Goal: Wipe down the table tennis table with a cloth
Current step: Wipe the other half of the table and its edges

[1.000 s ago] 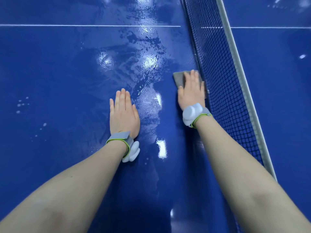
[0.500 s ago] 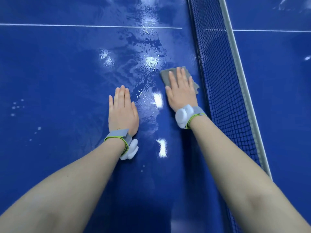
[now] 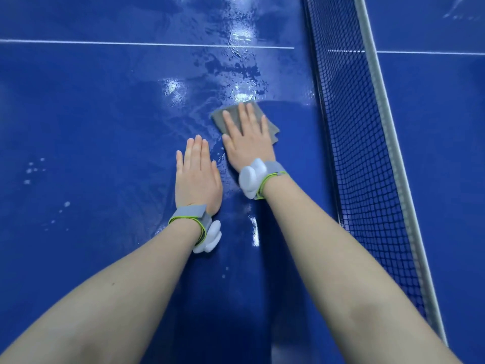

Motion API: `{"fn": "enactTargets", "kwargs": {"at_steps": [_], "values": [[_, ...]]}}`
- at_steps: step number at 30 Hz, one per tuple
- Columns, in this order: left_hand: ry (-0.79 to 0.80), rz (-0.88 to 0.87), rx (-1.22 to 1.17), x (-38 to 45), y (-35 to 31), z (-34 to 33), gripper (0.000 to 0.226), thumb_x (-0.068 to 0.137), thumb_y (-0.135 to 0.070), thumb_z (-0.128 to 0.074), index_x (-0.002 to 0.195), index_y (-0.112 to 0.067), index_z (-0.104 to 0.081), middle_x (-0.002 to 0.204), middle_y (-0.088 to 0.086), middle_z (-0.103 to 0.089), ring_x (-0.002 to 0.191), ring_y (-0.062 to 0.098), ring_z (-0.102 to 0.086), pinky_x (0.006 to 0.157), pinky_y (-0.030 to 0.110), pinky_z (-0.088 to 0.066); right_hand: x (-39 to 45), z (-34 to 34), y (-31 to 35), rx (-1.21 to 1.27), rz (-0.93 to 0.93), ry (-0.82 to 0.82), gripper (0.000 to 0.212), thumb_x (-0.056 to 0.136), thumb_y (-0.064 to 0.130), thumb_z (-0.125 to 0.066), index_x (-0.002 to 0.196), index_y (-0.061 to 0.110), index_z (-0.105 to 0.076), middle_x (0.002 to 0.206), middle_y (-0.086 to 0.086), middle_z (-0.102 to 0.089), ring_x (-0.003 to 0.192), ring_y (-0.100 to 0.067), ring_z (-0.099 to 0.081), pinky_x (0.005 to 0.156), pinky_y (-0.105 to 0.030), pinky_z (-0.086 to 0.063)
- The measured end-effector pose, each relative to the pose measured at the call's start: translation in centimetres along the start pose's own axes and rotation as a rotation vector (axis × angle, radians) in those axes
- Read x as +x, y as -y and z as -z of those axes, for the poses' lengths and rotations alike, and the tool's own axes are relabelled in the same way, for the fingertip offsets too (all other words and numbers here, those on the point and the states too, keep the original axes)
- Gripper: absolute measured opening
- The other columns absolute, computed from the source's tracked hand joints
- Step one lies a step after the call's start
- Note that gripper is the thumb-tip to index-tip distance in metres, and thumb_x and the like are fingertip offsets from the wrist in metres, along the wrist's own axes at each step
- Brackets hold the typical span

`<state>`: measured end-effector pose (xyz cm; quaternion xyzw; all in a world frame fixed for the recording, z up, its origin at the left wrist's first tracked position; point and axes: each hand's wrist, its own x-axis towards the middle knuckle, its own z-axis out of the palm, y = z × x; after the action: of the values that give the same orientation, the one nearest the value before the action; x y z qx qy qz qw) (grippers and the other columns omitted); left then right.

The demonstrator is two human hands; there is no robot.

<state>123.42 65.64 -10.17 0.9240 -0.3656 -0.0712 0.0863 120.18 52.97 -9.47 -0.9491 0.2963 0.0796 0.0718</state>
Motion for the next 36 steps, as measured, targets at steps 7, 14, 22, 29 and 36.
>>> {"fn": "enactTargets", "kwargs": {"at_steps": [7, 14, 22, 29, 36], "values": [[-0.063, -0.031, -0.131, 0.0, 0.4, -0.1, 0.046, 0.1, -0.014, -0.027, 0.144, -0.002, -0.025, 0.153, 0.009, -0.022, 0.144, 0.021, -0.014, 0.117, 0.032, -0.001, -1.4, -0.2, -3.9, 0.04, -0.137, -0.032, 0.052, 0.104, 0.033, -0.02, 0.152, 0.024, -0.006, 0.159, -0.011, 0.007, 0.146, -0.024, 0.01, 0.115, -0.042, 0.007], [-0.056, -0.115, -0.2, -2.6, 1.7, 0.2, 0.046, 0.098, -0.016, -0.024, 0.14, 0.001, -0.033, 0.15, 0.012, -0.029, 0.141, 0.024, -0.022, 0.116, 0.028, -0.005, -4.3, -0.7, -0.7, 0.046, -0.161, -0.007, 0.052, 0.104, 0.036, -0.019, 0.152, 0.028, -0.001, 0.159, -0.012, 0.009, 0.146, -0.025, 0.012, 0.116, -0.045, 0.007], [-0.017, -0.128, -0.2, -7.4, 4.3, 0.2, 0.052, 0.094, -0.021, -0.019, 0.139, 0.001, -0.034, 0.149, 0.012, -0.03, 0.14, 0.024, -0.024, 0.114, 0.022, -0.001, -7.3, -1.3, 1.9, 0.031, 0.019, 0.038, 0.05, 0.104, 0.034, -0.019, 0.152, 0.029, -0.004, 0.159, -0.009, 0.01, 0.146, -0.023, 0.012, 0.116, -0.042, 0.008], [-0.002, -0.098, -0.201, -11.4, 6.6, 0.6, 0.052, 0.093, -0.019, -0.021, 0.141, -0.002, -0.033, 0.15, 0.008, -0.029, 0.141, 0.02, -0.021, 0.113, 0.018, 0.003, -9.5, -1.4, 0.4, 0.059, -0.231, 0.037, 0.051, 0.104, 0.034, -0.016, 0.152, 0.028, 0.001, 0.159, -0.011, 0.012, 0.146, -0.025, 0.014, 0.117, -0.043, 0.008], [0.01, -0.128, -0.184, -12.4, 7.2, 0.8, 0.052, 0.093, -0.018, -0.021, 0.14, 0.001, -0.032, 0.15, 0.011, -0.028, 0.141, 0.024, -0.021, 0.115, 0.027, -0.002, -13.0, -2.6, 6.9, 0.041, -0.055, 0.044, 0.052, 0.104, 0.035, -0.017, 0.152, 0.027, -0.001, 0.159, -0.012, 0.01, 0.146, -0.025, 0.013, 0.116, -0.045, 0.009]]}}
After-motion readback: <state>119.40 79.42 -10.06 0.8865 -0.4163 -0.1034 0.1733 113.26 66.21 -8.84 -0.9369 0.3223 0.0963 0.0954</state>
